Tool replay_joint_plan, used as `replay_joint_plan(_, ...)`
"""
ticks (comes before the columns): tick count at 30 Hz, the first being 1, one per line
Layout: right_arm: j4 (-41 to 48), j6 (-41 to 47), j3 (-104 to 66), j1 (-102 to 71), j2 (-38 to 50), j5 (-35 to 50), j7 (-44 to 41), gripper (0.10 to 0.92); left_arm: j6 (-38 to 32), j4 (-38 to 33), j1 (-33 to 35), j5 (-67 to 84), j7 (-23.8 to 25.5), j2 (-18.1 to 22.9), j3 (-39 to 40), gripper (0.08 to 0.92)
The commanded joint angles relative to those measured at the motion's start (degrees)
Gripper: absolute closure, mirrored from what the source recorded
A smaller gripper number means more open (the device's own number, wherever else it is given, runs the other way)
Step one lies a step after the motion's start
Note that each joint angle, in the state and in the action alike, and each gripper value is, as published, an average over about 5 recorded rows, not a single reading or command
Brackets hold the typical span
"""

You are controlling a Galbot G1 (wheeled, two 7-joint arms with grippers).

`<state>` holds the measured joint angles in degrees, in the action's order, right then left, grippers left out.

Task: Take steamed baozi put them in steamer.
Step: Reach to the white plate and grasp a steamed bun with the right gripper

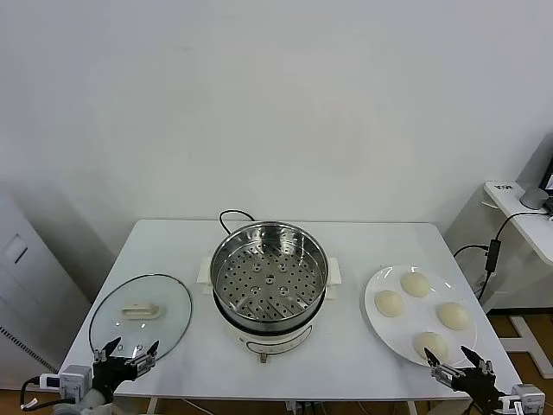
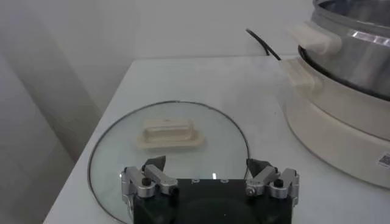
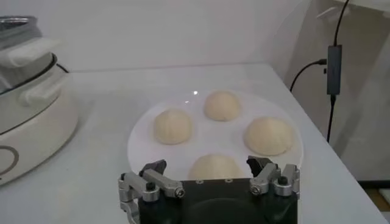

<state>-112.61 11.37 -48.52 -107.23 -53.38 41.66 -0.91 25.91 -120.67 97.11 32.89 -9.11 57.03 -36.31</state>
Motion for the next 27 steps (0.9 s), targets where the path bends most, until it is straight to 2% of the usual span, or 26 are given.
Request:
replay_joint_plan(1,0.02,-0.05,-0.03,-0.03,-0.01,-0.08,-0.02,0.203,0.01,-0.12,0.25,0.00,0.04,0.05,-0.04,0.177)
replay_joint_plan(4,0.13,-0.14,-0.08,0.03,0.03,-0.36,-0.09,0.203,0.02,-0.23,0.37,-0.01,0.06,0.13,-0.11,0.177)
replay_joint_plan(7,1.13,-1.64,-0.71,0.89,0.13,-5.04,-1.27,0.203,0.04,-0.33,0.45,-0.01,0.07,0.23,-0.20,0.177)
replay_joint_plan(13,7.39,-7.95,-2.44,9.78,1.75,-31.35,-4.23,0.203,0.17,-0.29,0.40,-0.12,0.06,0.40,-0.09,0.177)
replay_joint_plan(20,12.89,-11.43,-0.95,20.42,5.67,-57.77,-7.17,0.203,1.22,-0.27,-1.56,-0.18,-0.13,0.35,1.05,0.177)
replay_joint_plan(23,15.14,-12.48,0.26,24.03,7.45,-64.35,-10.17,0.203,1.65,-0.24,-2.37,-0.19,-0.23,0.29,1.60,0.177)
replay_joint_plan(27,17.82,-12.59,1.77,28.73,9.75,-71.27,-19.64,0.203,2.18,0.06,-3.65,-0.28,-0.37,0.20,2.46,0.177)
